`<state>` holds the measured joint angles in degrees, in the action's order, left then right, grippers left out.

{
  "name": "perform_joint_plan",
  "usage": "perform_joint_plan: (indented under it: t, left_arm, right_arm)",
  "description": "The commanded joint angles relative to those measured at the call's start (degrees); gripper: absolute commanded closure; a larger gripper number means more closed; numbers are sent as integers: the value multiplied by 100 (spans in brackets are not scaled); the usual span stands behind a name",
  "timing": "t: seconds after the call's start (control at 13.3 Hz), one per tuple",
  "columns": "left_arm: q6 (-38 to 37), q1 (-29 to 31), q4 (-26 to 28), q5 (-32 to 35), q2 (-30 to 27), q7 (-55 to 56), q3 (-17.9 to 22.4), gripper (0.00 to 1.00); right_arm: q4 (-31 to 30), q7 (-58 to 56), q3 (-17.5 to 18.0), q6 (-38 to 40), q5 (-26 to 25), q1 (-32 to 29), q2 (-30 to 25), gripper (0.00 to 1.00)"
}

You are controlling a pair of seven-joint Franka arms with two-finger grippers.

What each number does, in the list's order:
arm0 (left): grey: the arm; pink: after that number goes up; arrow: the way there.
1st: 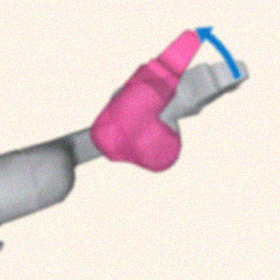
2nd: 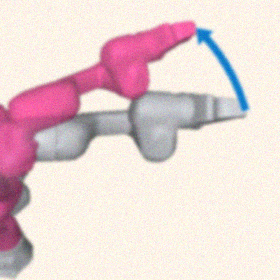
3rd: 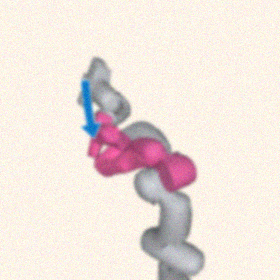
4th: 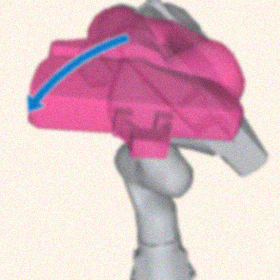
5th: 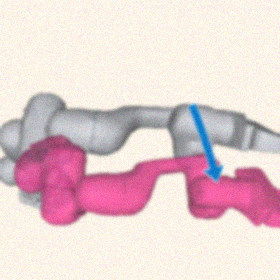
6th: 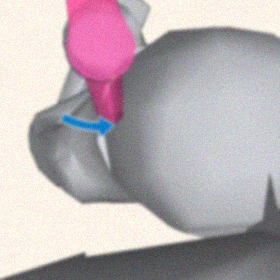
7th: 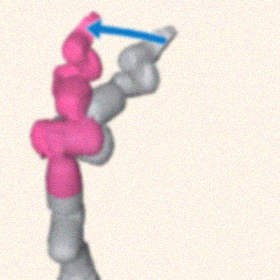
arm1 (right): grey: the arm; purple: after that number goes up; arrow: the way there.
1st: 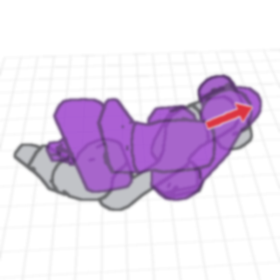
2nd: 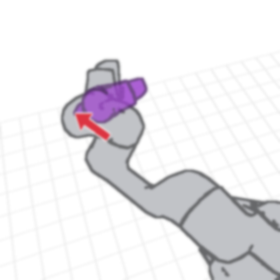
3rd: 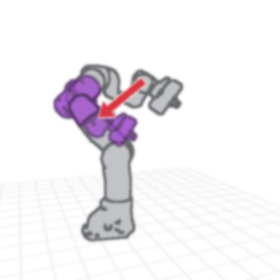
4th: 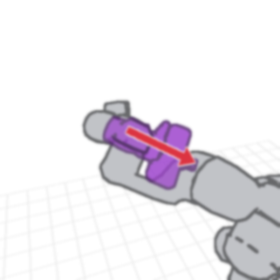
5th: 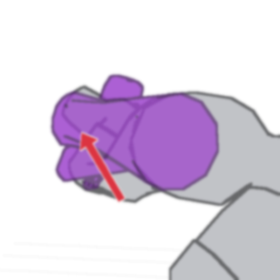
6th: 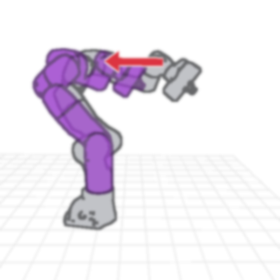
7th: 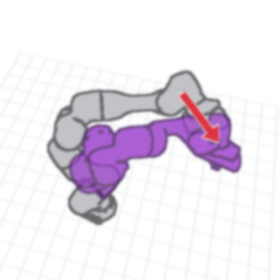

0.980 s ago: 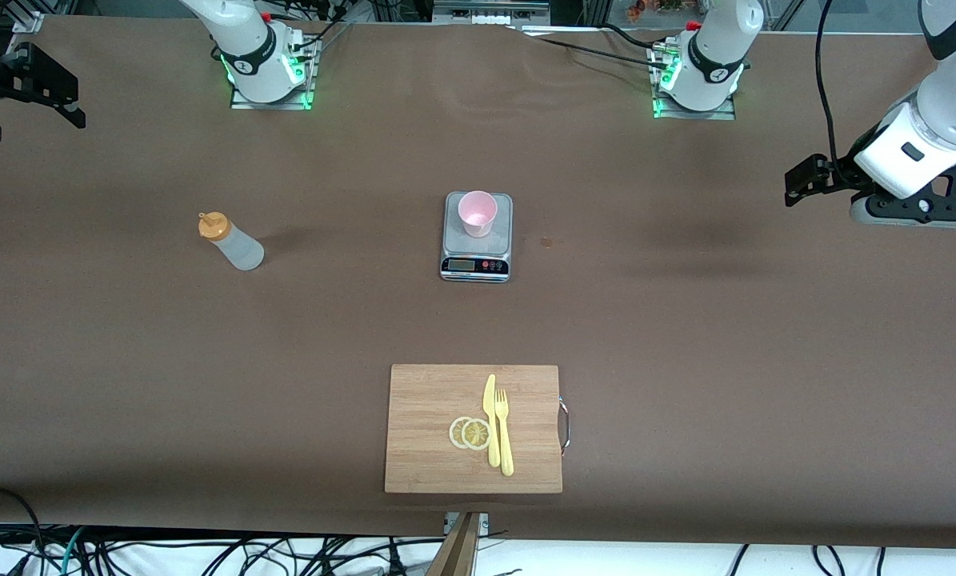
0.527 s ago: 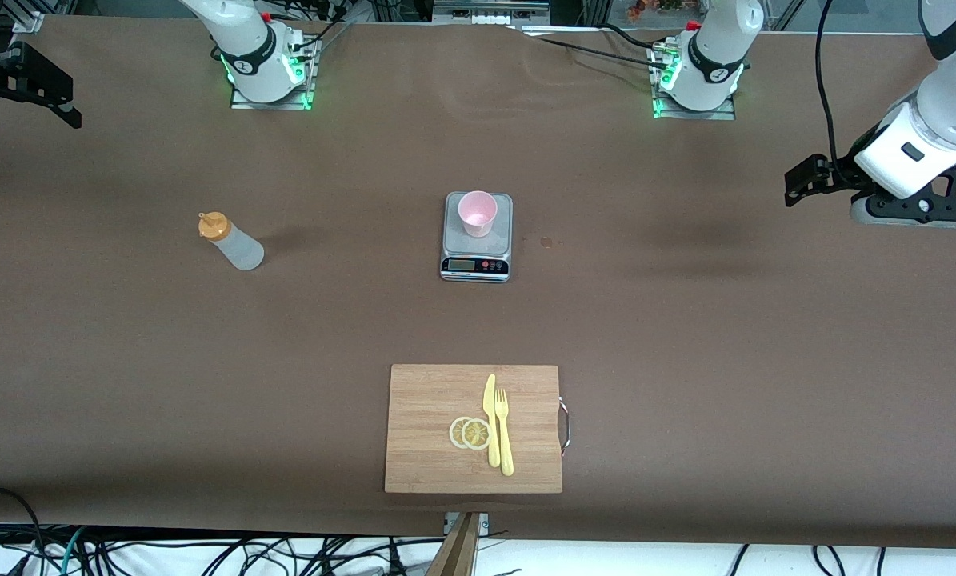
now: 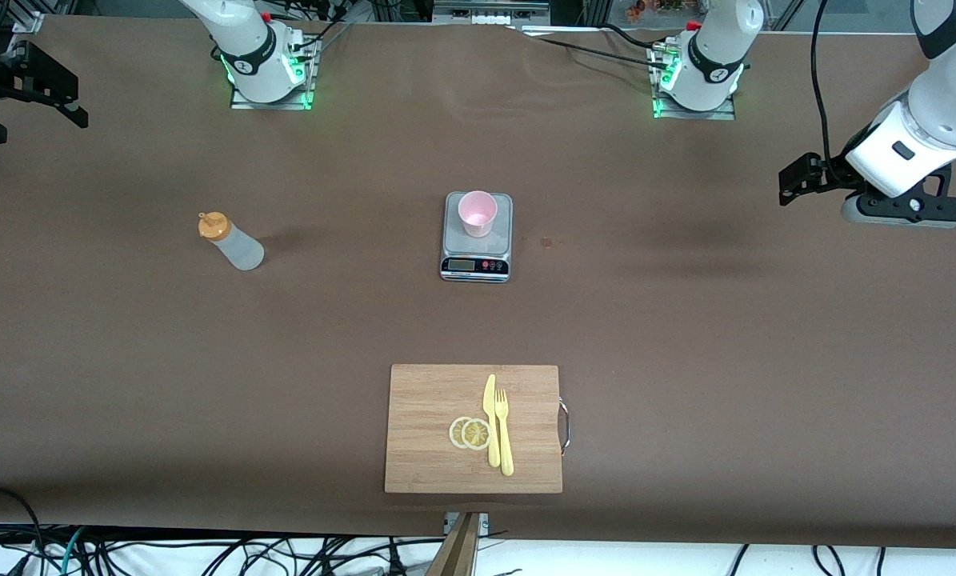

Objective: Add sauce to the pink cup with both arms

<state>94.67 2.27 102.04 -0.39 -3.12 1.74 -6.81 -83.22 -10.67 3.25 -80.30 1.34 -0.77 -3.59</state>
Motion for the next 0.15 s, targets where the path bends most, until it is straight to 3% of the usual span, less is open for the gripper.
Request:
perform_joint_plan:
  t: [0.0, 0.08]
  left_arm:
    - [-89, -16, -185, 118, 83, -103, -13, 0]
    - [-89, -16, -185, 118, 83, -103, -22, 0]
  right_arm:
    - [139, -14, -44, 84, 86, 6, 16, 1]
    - [139, -23, -44, 84, 86, 15, -1, 1]
